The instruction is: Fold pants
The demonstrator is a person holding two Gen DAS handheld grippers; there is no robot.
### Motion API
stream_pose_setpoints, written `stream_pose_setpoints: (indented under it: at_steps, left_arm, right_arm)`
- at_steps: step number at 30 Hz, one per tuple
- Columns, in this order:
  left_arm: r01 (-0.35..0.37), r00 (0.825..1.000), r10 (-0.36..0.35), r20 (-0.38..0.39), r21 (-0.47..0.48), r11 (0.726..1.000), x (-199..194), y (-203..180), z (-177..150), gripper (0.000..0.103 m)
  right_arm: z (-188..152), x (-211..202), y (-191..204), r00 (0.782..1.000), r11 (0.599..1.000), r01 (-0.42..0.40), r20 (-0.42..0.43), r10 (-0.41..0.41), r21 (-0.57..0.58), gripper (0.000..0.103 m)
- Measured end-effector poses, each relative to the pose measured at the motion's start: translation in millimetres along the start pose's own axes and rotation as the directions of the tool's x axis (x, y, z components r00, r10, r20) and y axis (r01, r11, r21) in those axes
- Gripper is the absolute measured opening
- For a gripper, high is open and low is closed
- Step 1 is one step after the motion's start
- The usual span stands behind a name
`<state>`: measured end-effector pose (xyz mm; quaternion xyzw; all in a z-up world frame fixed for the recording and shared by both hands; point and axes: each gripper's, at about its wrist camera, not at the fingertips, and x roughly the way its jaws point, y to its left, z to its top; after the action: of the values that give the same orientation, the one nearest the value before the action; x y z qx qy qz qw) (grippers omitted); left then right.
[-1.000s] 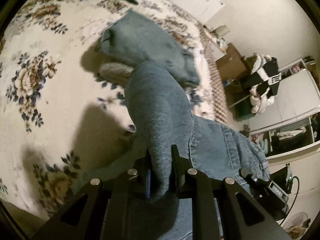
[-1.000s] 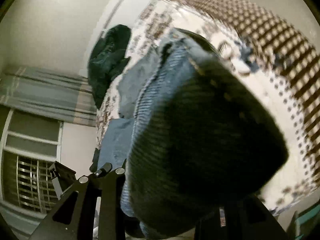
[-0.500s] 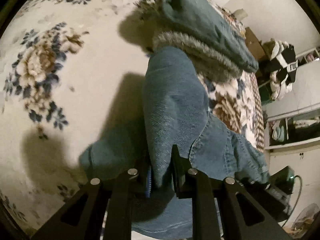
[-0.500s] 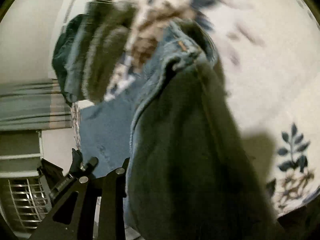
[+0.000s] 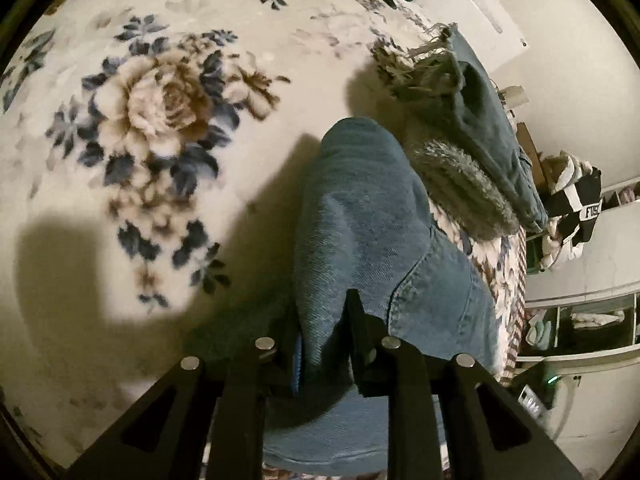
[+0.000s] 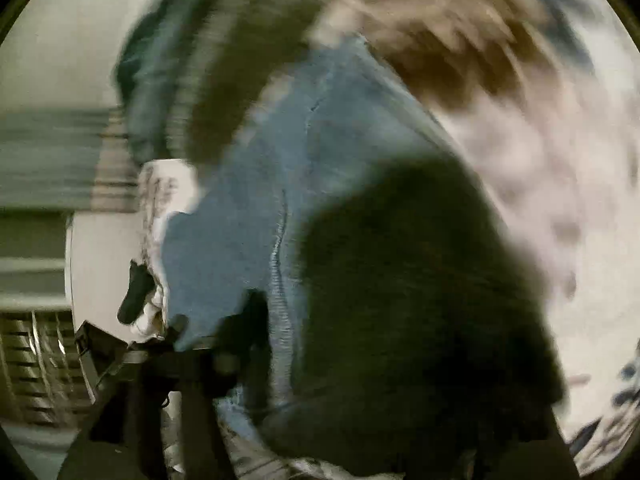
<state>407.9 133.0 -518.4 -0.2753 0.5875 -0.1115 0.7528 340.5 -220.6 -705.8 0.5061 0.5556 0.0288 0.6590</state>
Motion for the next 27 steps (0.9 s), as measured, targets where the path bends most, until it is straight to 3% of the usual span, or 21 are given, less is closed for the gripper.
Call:
stream_pose_setpoints:
  at_steps: [2,5,10,14,17,20,22,24,25,26,27]
  left_arm:
    - [0.032,0.999,-0.032,-0.012,-0.022,0.999,-1.5,0.3,2.8,0.024]
    - [0.073,0.997,-0.074,-0.021,-0.029,0.997,0.3,2.1,4.6,0.043]
    - [0.082,0.995,-0.082,-0.055,-0.005,0.997,22.1,2.2,14.1,0.055]
    - [0.095,0.992,-0.095,-0.079,-0.009,0.995,36.8,5.1,26.1,0.058]
    - [0.092,0.991,-0.091,-0.097,0.010,0.996,43.9,6.3,35.1,0.064]
    - [0.098,0.988,-0.096,-0.120,0.008,0.995,50.5,11.9,39.1,0.068]
    - [0.108,0.986,-0.107,-0.124,0.001,0.994,51.9,15.3,38.4,0.068]
    - [0.110,0.987,-0.110,-0.119,-0.004,0.994,50.6,17.2,37.6,0.068]
    - [0.105,0.989,-0.104,-0.110,0.005,0.994,48.5,15.5,36.6,0.064]
    - [0.104,0.989,-0.102,-0.105,0.014,0.995,46.9,14.1,35.4,0.046]
    - [0.134,0.986,-0.131,-0.100,0.028,0.991,43.5,8.8,33.2,0.032]
  right_arm:
    - [-8.0,-6.1,-20.5,0.998,0.996,-0.067,-0.002,0.067,0.058,0.094]
    - [-25.7,-1.2,-39.5,0.987,0.980,-0.151,-0.035,0.157,0.131,0.095]
    - [-30.2,42.7,-42.9,0.964,0.952,-0.231,-0.083,0.252,0.203,0.095]
    - [-19.2,69.1,-45.6,0.950,0.907,-0.302,0.011,0.312,0.293,0.098]
    - [-19.1,64.9,-44.5,0.920,0.858,-0.390,0.102,0.379,0.334,0.098]
    - [-20.2,67.2,-44.0,0.918,0.860,-0.396,0.135,0.372,0.323,0.096]
    - [-18.7,68.7,-43.4,0.927,0.865,-0.376,0.142,0.348,0.332,0.092]
    - [-17.5,66.2,-38.4,0.938,0.880,-0.347,0.137,0.319,0.326,0.080]
    - [-17.7,63.5,-36.0,0.942,0.888,-0.334,0.138,0.306,0.317,0.065]
    - [-18.1,59.3,-32.7,0.946,0.896,-0.321,0.139,0.292,0.306,0.056]
    - [-18.1,54.5,-28.8,0.952,0.907,-0.303,0.139,0.273,0.294,0.053]
